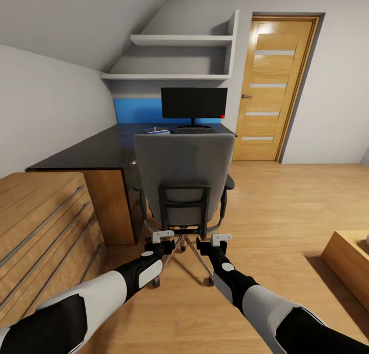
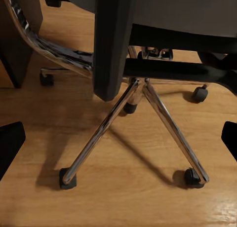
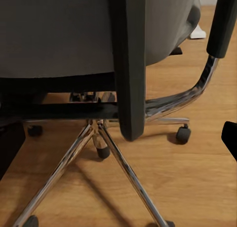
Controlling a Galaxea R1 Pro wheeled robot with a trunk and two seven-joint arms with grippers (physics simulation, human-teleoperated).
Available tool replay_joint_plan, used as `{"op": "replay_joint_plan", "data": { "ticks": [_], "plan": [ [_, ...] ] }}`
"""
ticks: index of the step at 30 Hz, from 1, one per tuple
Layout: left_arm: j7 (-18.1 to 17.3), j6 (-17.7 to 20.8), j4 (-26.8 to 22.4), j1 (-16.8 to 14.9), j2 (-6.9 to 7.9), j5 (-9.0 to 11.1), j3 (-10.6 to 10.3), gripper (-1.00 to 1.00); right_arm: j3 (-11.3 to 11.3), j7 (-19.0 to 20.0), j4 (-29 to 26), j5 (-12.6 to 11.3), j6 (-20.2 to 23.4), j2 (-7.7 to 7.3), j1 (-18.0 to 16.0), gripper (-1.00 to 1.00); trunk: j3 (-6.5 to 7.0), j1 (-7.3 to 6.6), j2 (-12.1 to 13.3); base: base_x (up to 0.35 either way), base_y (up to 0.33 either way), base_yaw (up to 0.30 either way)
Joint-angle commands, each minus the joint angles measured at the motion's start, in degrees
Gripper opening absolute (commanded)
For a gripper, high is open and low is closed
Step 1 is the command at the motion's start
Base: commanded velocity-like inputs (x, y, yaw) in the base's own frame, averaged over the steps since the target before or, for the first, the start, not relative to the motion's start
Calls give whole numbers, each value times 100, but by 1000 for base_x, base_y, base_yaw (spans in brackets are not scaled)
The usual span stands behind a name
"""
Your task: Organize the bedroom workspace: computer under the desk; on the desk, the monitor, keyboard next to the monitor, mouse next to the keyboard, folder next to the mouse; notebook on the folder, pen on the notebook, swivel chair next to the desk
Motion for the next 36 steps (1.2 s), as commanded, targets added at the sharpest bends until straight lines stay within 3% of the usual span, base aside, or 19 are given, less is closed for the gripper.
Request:
{"op": "replay_joint_plan", "data": {
  "ticks": [1,36],
  "plan": [
    [29,-29,-7,-6,1,56,-49,100,48,-35,3,-30,-15,0,-5,100,-6,0,-2,130,2,0],
    [29,-29,-7,-6,6,54,-48,100,46,-32,3,-22,-20,-1,-5,100,-6,0,-2,305,0,0]
  ]
}}
